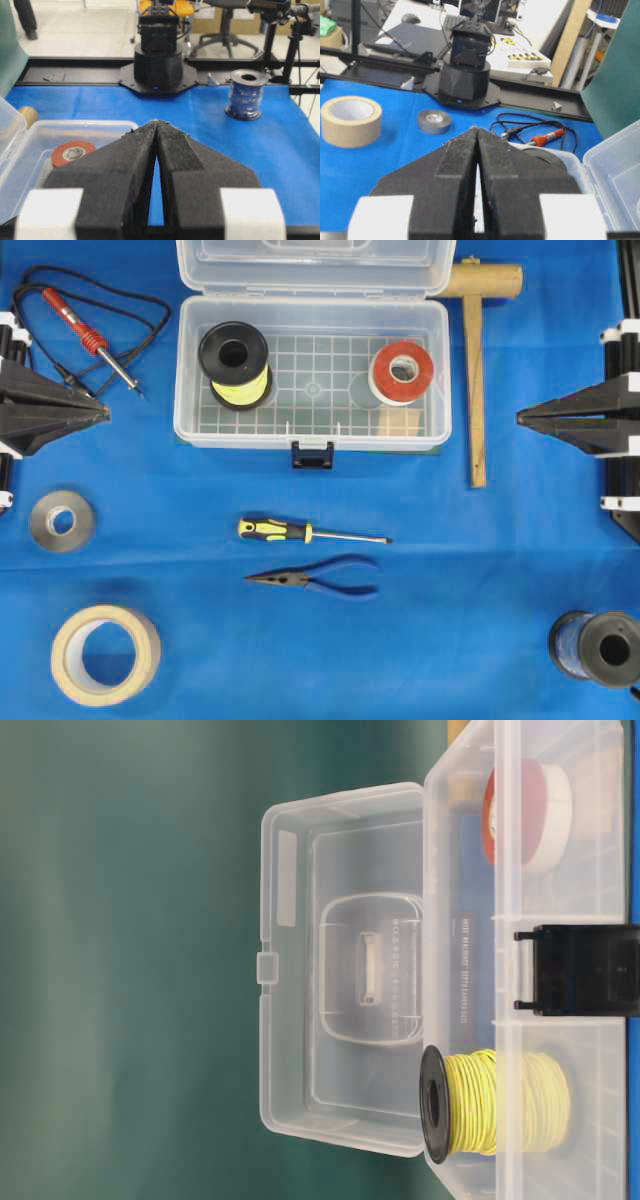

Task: Close the tool box with the left arm.
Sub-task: 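Move the left gripper toward the raised clear lid of the tool box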

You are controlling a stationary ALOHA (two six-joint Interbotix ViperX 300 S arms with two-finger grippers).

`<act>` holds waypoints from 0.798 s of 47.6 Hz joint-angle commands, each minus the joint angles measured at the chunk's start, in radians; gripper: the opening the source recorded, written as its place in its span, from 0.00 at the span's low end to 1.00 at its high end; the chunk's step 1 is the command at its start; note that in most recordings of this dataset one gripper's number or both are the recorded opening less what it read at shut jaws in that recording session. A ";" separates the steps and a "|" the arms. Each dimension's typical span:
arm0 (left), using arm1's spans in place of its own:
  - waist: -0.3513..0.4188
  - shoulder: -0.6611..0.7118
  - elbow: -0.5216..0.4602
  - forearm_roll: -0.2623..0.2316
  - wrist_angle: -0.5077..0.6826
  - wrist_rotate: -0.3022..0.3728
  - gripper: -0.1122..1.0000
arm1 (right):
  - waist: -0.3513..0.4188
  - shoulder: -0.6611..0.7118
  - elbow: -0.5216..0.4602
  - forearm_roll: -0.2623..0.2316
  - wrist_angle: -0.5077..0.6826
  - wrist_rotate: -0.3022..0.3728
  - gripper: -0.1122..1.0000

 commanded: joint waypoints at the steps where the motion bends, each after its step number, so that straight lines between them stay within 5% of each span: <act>1: -0.014 0.005 -0.018 -0.020 0.006 0.006 0.10 | -0.003 0.008 -0.037 0.000 -0.002 0.002 0.11; 18: 0.069 0.031 -0.072 -0.021 0.012 0.012 0.10 | -0.017 0.026 -0.066 0.003 0.109 0.003 0.11; 33: 0.288 0.084 -0.201 -0.021 0.077 0.037 0.11 | -0.021 0.043 -0.067 0.003 0.114 0.003 0.11; 38: 0.359 0.130 -0.236 -0.021 0.078 0.049 0.22 | -0.023 0.046 -0.067 0.003 0.121 0.002 0.11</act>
